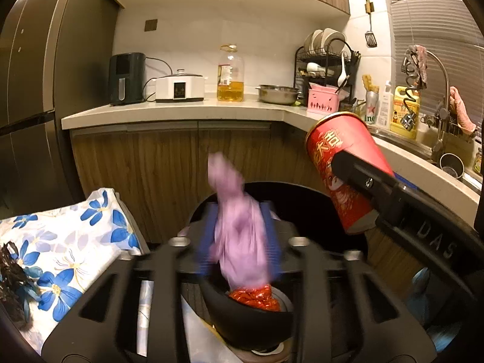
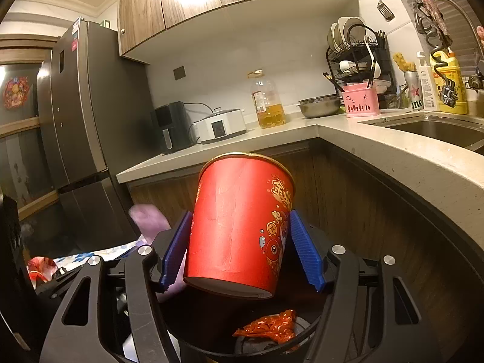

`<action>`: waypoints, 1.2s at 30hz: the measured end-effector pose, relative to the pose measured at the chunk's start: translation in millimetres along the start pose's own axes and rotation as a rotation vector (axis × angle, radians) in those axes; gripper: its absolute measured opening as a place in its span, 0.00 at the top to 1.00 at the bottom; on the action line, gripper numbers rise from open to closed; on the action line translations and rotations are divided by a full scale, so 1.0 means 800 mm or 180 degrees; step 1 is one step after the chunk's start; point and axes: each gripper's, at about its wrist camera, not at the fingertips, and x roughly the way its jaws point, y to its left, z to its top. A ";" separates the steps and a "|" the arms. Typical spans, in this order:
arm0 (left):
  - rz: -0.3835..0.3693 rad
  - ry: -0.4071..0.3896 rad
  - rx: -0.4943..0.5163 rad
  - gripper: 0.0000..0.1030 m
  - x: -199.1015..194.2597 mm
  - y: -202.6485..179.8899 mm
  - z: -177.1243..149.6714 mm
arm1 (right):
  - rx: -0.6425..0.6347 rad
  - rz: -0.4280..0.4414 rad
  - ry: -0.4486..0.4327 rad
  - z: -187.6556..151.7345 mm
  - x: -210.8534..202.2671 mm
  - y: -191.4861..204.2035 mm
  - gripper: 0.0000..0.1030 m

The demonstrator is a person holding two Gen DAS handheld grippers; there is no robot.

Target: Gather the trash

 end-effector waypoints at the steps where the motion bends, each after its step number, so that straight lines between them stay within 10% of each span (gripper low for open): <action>1: -0.0005 -0.0010 -0.0017 0.53 -0.001 0.001 -0.001 | 0.0005 0.0007 0.0004 0.000 0.001 0.000 0.37; 36: 0.1368 -0.0137 -0.0340 0.22 -0.143 0.095 -0.056 | -0.0071 0.0104 0.0014 -0.029 -0.064 0.045 0.18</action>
